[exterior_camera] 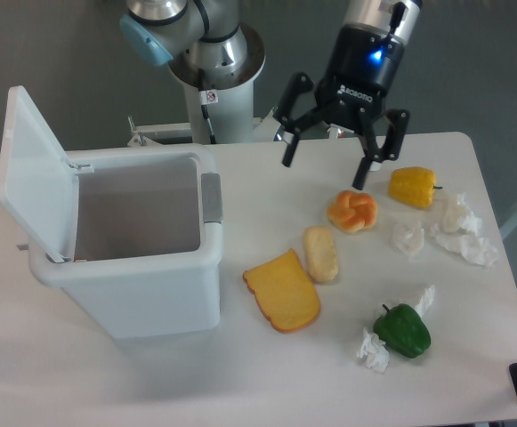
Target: Place the long bread in the trash can
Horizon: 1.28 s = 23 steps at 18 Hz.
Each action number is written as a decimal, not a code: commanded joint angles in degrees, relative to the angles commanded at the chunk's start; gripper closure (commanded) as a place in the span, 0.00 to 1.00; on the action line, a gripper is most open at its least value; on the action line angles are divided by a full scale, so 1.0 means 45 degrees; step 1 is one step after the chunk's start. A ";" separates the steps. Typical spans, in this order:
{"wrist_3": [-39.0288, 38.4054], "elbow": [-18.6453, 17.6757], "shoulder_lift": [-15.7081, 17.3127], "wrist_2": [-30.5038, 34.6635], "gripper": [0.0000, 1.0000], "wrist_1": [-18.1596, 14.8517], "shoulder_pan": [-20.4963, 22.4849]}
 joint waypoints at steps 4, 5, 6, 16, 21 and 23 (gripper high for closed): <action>0.1285 0.0000 -0.0058 0.1814 0.00 -0.0020 -0.0058; 0.1657 0.0000 -0.0136 0.2264 0.00 -0.0020 -0.0116; 0.1816 0.0000 -0.0214 0.2500 0.00 0.0000 -0.0136; 0.3204 -0.0019 -0.0234 0.3889 0.00 -0.0019 -0.0019; 0.3204 -0.0078 -0.0215 0.3929 0.00 -0.0020 -0.0039; 0.3204 -0.0059 -0.0215 0.3948 0.00 -0.0020 -0.0039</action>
